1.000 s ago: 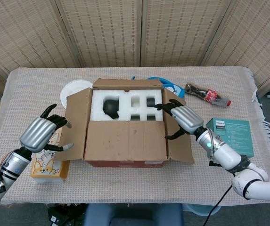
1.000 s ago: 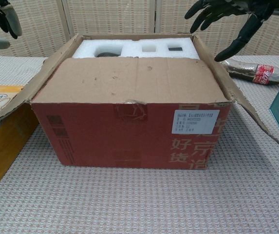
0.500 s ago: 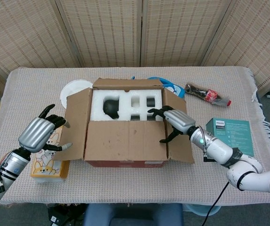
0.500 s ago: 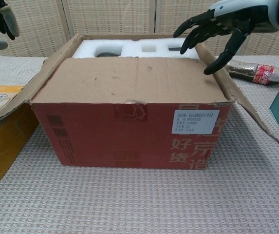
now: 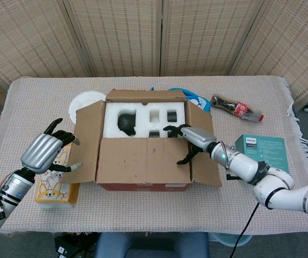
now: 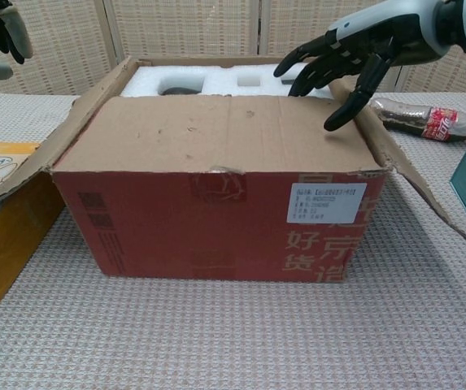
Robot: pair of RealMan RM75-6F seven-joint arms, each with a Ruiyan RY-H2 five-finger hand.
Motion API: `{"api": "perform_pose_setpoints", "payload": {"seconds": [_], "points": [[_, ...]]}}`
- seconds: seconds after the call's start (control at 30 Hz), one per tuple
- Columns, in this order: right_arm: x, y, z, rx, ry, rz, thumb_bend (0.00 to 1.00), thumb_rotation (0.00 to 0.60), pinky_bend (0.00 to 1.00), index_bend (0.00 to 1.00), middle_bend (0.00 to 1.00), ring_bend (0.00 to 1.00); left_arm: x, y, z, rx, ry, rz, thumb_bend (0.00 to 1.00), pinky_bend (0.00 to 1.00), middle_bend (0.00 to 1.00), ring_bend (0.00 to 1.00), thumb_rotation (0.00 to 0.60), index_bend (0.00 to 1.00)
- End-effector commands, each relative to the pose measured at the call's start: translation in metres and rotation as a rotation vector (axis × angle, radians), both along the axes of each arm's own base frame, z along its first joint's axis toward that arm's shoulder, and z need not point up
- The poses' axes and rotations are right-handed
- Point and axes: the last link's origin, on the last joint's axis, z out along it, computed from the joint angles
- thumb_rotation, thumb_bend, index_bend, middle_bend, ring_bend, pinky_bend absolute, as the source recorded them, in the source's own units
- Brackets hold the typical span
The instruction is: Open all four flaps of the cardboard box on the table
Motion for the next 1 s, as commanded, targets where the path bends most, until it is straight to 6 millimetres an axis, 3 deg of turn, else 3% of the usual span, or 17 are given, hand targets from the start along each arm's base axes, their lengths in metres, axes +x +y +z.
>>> {"api": "perform_pose_setpoints", "payload": {"seconds": [0.03,0.33,0.53,1.0], "points": [[-0.001,0.002,0.006,0.012,-0.04,-0.035,0.13,0.6,0.0,0.08,0.26,0.13,0.0,0.0,-0.001,-0.002,0.0,0.001,0.25,0.0,0.42,0.36,0.308,0.4],[-0.009,0.019,0.024,0.057,-0.241,-0.165,0.13,0.6,0.0,0.08,0.27,0.17,-0.001,0.006,-0.003,0.003,-0.009,0.024,0.25,0.0,0.42,0.36,0.308,0.39],[-0.025,0.029,0.033,0.132,-0.417,-0.233,0.13,0.6,0.0,0.08,0.27,0.18,-0.012,0.011,-0.002,0.022,-0.012,0.087,0.25,0.0,0.42,0.34,0.307,0.36],[-0.064,0.047,0.052,0.498,-0.787,-0.32,0.13,0.6,0.0,0.09,0.25,0.2,-0.06,0.012,0.017,0.157,-0.037,0.249,0.25,0.0,0.42,0.33,0.308,0.35]]}}
